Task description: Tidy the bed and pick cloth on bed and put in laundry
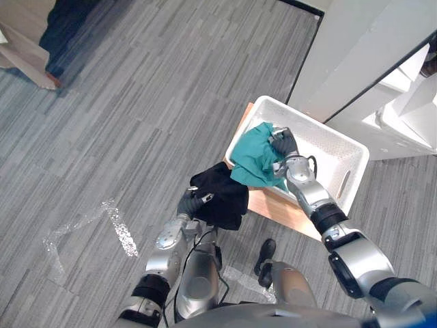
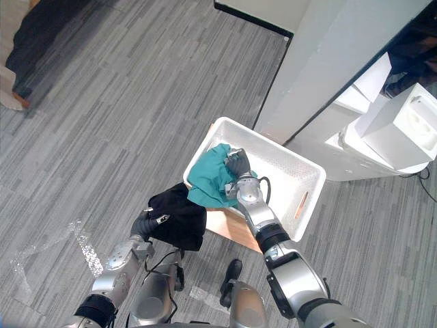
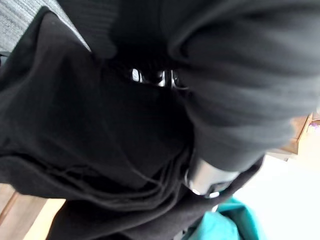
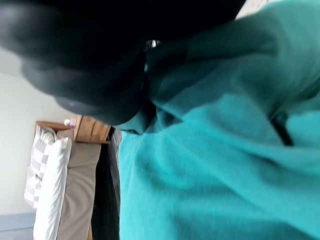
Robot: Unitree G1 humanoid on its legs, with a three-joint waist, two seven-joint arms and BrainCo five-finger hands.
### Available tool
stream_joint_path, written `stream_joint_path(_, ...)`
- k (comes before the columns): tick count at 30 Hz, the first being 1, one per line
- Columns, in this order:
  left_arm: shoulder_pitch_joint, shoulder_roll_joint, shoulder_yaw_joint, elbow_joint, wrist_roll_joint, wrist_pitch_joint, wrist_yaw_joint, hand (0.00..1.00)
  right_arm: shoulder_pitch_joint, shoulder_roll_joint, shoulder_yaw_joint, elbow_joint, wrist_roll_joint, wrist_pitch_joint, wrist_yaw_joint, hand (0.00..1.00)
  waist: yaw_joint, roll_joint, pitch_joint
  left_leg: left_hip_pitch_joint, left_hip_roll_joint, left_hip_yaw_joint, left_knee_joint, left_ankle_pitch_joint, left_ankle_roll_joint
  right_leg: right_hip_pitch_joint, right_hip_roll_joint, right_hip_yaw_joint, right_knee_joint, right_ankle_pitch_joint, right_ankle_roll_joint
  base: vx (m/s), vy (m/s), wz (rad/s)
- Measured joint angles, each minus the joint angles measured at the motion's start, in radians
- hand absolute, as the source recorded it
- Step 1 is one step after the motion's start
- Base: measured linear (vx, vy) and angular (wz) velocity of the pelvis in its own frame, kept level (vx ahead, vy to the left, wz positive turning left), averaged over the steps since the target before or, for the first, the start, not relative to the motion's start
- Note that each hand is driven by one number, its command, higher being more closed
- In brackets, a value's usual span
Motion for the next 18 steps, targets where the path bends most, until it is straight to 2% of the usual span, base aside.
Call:
stream_joint_path(6, 0.001, 0.009, 0.0, -0.005, 0.0, 0.021, -0.001, 1.0, 0.0, -0.05, 0.0, -0.003, -0.002, -0.006, -0.01, 0.0, 0.002, -0.012, 0.006, 0.028, -0.002, 0.02, 0.0, -0.014, 0.004, 0.02, -0.007, 0.014, 0.0, -0.003, 0.005, 0.05, -0.016, -0.05)
stream_joint_path(12, 0.05, 0.018, 0.0, -0.036, 0.002, 0.066, -0.005, 1.0, 0.066, -0.093, -0.036, -0.126, -0.006, -0.003, -0.008, 0.0, -0.007, -0.033, 0.005, 0.11, -0.015, 0.028, 0.0, -0.032, 0.001, 0.102, -0.021, 0.048, -0.014, -0.003, 0.006, 0.11, 0.0, 0.02)
stream_joint_path(18, 0.132, 0.018, -0.001, -0.038, 0.005, 0.087, -0.025, 1.0, 0.181, -0.087, -0.065, -0.241, -0.015, 0.032, -0.003, 0.0, -0.026, -0.052, -0.011, 0.182, -0.022, 0.032, -0.001, -0.044, -0.015, 0.188, -0.025, 0.053, -0.05, -0.01, 0.017, 0.07, -0.012, 0.02)
